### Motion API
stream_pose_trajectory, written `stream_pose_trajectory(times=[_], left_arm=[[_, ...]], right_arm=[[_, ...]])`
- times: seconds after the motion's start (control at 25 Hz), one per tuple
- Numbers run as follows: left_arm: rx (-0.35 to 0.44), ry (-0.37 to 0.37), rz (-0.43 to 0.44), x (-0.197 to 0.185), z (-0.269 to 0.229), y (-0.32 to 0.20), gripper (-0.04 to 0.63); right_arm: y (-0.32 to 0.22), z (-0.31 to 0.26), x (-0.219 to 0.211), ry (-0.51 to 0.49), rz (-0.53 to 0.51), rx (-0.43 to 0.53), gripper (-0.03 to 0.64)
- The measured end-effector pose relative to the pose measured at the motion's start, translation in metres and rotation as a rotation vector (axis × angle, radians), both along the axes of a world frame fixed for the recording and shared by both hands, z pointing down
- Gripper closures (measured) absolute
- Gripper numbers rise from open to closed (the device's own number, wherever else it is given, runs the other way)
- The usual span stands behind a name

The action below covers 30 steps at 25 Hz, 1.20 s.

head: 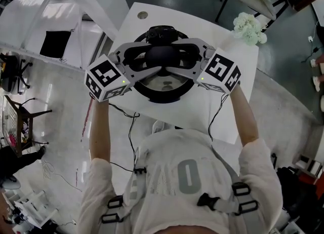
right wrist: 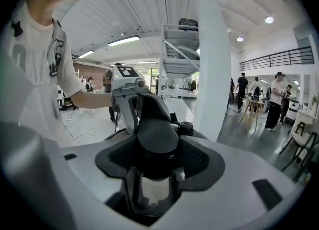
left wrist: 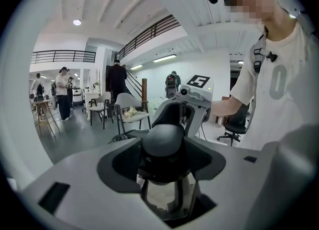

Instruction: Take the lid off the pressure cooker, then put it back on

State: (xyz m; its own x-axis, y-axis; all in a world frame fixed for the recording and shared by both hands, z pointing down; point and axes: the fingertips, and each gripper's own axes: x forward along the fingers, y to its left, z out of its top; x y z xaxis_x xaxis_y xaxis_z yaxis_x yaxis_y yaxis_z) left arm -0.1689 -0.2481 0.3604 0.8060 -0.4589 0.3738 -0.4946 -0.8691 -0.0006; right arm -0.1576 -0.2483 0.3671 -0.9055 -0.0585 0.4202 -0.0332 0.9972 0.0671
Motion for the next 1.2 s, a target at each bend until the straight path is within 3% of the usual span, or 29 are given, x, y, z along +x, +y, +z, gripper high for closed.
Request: stream_pose_trajectory(times=[0.24, 0.52, 0.68, 0.88, 1.08, 1.2], left_arm=[[-0.017, -0.022, 0.109, 0.000, 0.001, -0.001, 0.325], [-0.012, -0.109, 0.185, 0.001, 0.002, 0.000, 0.325], [0.009, -0.133, 0.156, -0.001, 0.000, -0.001, 0.324], [0.003, -0.001, 0.037, -0.005, 0.002, -0.002, 0.322], [0.013, -0.057, 0.070, -0.010, 0.000, -0.006, 0.319], [-0.001, -0.037, 0.071, -0.013, -0.001, -0.005, 0.321]], right_arm=[[0.000, 0.000, -0.001, 0.014, 0.081, 0.006, 0.348], [0.001, 0.003, 0.002, 0.086, 0.250, 0.022, 0.356], [0.002, 0.002, 0.004, 0.086, 0.299, 0.037, 0.360], [0.000, 0.003, 0.006, 0.101, 0.346, 0.024, 0.360], [0.002, 0.002, 0.007, 0.090, 0.588, 0.015, 0.362], [0.004, 0.001, 0.006, 0.092, 0.676, 0.016, 0.360]])
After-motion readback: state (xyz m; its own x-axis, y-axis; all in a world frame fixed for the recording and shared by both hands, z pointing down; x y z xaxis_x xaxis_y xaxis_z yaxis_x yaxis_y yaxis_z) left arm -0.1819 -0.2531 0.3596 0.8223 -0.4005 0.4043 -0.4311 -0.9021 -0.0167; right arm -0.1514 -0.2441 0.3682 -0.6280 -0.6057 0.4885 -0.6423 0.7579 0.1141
